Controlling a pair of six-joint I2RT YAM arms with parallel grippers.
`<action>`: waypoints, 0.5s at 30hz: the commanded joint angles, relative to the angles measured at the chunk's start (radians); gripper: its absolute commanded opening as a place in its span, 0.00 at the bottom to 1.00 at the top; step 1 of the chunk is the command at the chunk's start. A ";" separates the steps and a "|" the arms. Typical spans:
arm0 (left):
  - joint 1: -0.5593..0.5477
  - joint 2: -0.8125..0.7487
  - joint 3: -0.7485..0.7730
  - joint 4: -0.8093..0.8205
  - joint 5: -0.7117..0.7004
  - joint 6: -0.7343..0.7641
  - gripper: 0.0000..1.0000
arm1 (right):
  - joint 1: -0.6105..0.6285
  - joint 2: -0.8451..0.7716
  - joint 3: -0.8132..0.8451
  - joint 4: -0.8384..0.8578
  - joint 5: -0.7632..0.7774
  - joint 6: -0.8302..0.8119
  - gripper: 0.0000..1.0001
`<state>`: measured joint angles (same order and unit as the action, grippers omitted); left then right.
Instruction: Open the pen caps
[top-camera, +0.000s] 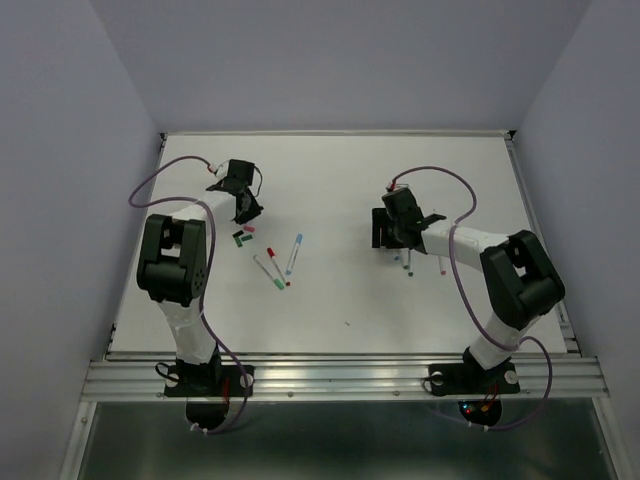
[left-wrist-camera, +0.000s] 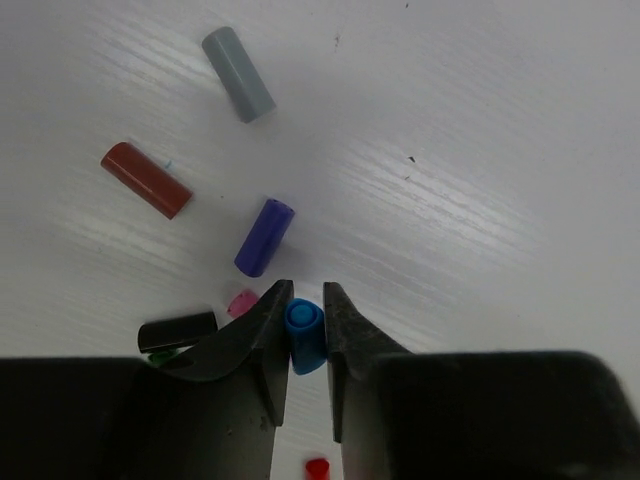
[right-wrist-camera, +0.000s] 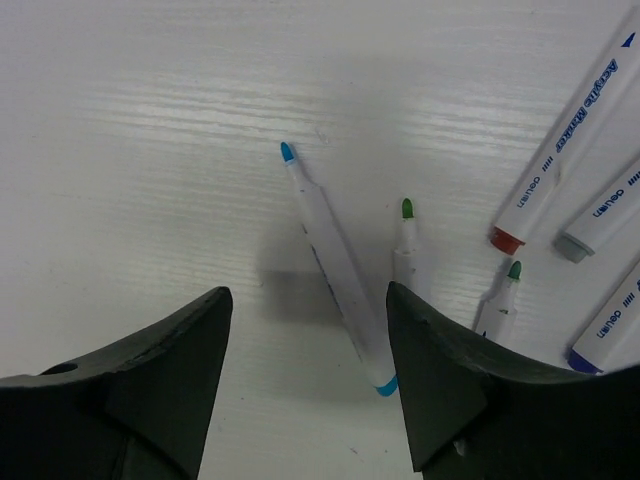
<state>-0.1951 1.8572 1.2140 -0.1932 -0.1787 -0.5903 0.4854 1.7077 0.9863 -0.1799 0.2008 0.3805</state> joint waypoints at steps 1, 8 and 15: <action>-0.004 0.000 0.056 -0.026 -0.036 0.010 0.35 | -0.001 -0.094 0.011 0.010 -0.099 -0.046 0.71; -0.006 0.004 0.079 -0.049 -0.030 0.018 0.58 | -0.001 -0.177 0.005 0.019 -0.155 -0.071 1.00; -0.010 -0.107 0.067 -0.048 0.002 0.029 0.71 | 0.073 -0.204 0.021 0.023 -0.209 -0.031 1.00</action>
<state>-0.1967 1.8725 1.2518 -0.2310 -0.1818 -0.5804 0.4980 1.5204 0.9844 -0.1795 0.0166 0.3298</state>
